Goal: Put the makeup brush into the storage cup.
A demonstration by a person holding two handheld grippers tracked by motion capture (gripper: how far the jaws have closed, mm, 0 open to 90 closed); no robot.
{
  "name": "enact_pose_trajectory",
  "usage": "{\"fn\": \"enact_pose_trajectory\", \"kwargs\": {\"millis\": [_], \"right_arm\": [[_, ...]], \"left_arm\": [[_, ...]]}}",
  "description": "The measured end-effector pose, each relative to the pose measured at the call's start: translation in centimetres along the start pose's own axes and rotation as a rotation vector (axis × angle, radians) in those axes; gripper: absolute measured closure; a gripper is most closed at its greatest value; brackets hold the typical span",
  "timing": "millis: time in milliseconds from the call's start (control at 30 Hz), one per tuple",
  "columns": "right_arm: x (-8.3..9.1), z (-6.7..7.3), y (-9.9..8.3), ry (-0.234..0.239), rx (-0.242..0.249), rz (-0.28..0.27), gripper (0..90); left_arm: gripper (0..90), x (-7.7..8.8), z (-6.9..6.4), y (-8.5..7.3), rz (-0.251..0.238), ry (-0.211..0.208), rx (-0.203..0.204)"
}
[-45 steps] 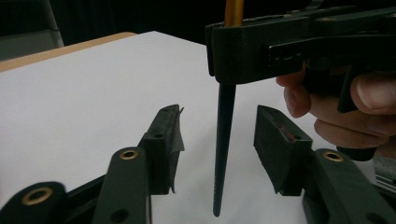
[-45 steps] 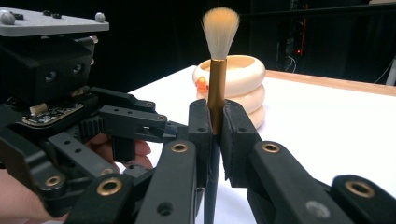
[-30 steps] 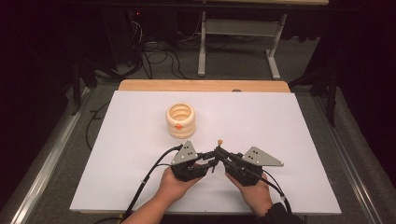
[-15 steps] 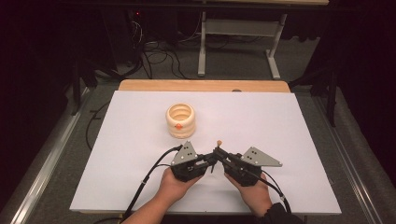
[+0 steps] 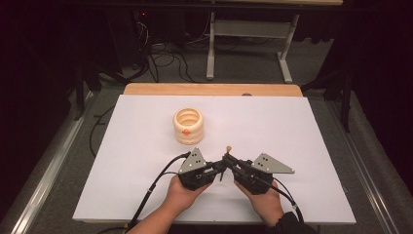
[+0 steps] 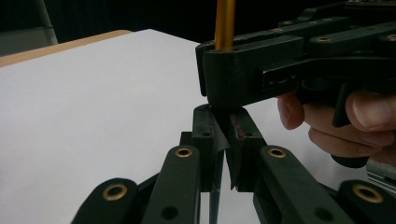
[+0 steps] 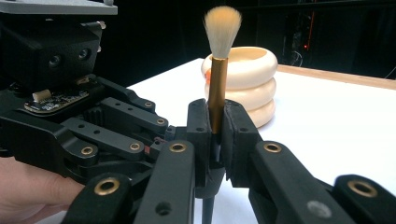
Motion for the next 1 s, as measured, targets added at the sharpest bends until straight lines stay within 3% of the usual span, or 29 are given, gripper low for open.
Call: {"fn": "enact_pose_trajectory", "kwargs": {"millis": [567, 1000], "right_arm": [[0.5, -0.4, 0.3, 0.010, -0.007, -0.015, 67.5], [0.7, -1.0, 0.3, -0.004, -0.003, 0.009, 47.8]], "left_arm": [[83.1, 0.5, 0.6, 0.0, -0.009, 0.030, -0.021], [83.1, 1.4, 1.8, 0.3, -0.021, 0.070, 0.004]]}}
Point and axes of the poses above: each handheld gripper's, and its own axes: x roughly backward along the jaws, y roughly out of its top, z roughly to its left, the point moved 1 cm from there along -x, roughly forward along the jaws, and after that the axes turned 8 degrees about x, right-handed, at the moved point
